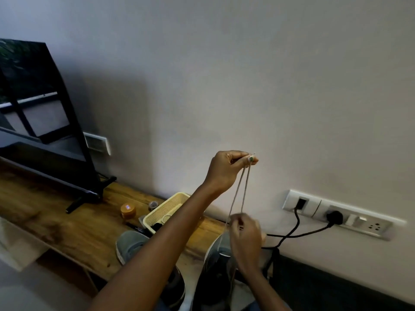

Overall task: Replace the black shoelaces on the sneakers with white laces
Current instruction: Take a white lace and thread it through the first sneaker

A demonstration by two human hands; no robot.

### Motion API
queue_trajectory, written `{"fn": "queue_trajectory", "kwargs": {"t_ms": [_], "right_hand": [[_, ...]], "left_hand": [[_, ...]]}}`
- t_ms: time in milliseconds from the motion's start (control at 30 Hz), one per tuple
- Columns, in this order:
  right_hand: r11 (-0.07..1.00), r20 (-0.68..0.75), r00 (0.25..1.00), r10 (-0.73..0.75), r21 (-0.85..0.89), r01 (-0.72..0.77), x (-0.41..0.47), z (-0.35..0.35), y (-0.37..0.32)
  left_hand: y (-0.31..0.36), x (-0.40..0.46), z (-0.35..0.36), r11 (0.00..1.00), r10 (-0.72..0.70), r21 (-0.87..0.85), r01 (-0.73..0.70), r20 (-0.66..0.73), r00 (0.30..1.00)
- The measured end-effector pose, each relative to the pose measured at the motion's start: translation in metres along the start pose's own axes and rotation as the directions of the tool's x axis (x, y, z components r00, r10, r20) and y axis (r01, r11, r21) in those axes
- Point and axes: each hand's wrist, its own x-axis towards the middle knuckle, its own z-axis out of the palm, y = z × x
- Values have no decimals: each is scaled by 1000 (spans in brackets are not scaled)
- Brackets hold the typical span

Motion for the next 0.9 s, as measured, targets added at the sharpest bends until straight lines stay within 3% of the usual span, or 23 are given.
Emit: {"fn": "queue_trajectory", "kwargs": {"t_ms": [67, 100, 300, 400, 567, 900], "right_hand": [[978, -202, 979, -13, 203, 55, 19, -22, -28], [963, -235, 972, -17, 257, 79, 29, -32, -41], [871, 14, 1000, -1, 491, -7, 62, -68, -78], [800, 35, 999, 2, 600, -22, 61, -77, -87], [817, 26, 999, 43, 574, -51, 61, -77, -88], [856, 25, 998, -57, 515, 36, 64, -87, -88]], "left_hand": [[1, -2, -1, 1000, 0, 23, 0, -6, 1000], [1, -3, -1, 999, 0, 38, 1, -7, 1000], [10, -10, 4, 999, -45, 1, 45, 3, 999], [17, -14, 5, 996, -80, -39, 80, 16, 997], [24, -22, 6, 986, -160, -38, 162, 45, 986], [32, -26, 4, 987, -159, -7, 159, 22, 987]]}}
